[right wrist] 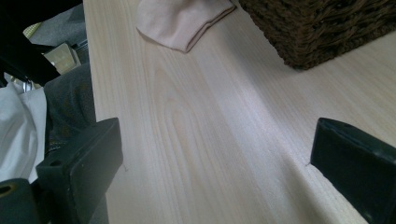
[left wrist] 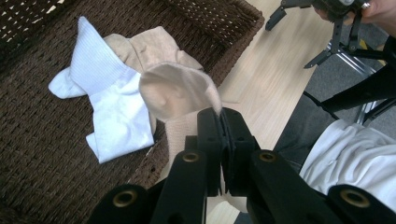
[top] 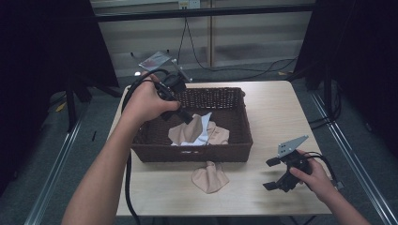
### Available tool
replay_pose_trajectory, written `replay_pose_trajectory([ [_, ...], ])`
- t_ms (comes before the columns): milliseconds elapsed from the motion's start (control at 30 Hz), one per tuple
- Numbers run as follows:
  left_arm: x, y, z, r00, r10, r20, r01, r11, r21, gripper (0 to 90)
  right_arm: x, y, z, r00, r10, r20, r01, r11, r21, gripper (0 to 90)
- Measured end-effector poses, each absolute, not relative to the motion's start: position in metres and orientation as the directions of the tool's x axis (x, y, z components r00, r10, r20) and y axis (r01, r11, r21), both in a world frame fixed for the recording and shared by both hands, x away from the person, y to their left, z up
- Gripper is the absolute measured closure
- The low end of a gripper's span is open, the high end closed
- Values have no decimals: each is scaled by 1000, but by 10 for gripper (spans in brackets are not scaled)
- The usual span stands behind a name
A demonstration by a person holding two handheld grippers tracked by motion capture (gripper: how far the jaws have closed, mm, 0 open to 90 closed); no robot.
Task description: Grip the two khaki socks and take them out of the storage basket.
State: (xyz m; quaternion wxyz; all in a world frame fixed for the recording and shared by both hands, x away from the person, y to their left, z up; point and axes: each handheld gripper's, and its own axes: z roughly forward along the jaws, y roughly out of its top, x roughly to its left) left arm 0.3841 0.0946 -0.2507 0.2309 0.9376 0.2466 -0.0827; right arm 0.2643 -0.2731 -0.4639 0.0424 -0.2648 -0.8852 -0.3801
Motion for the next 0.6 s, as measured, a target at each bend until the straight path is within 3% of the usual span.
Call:
replay_pose_trajectory([
  [600, 366, 95, -259, 885, 362, -293, 458, -791, 406, 877, 264, -273, -463, -856, 435, 277, 500, 566, 655, 16],
])
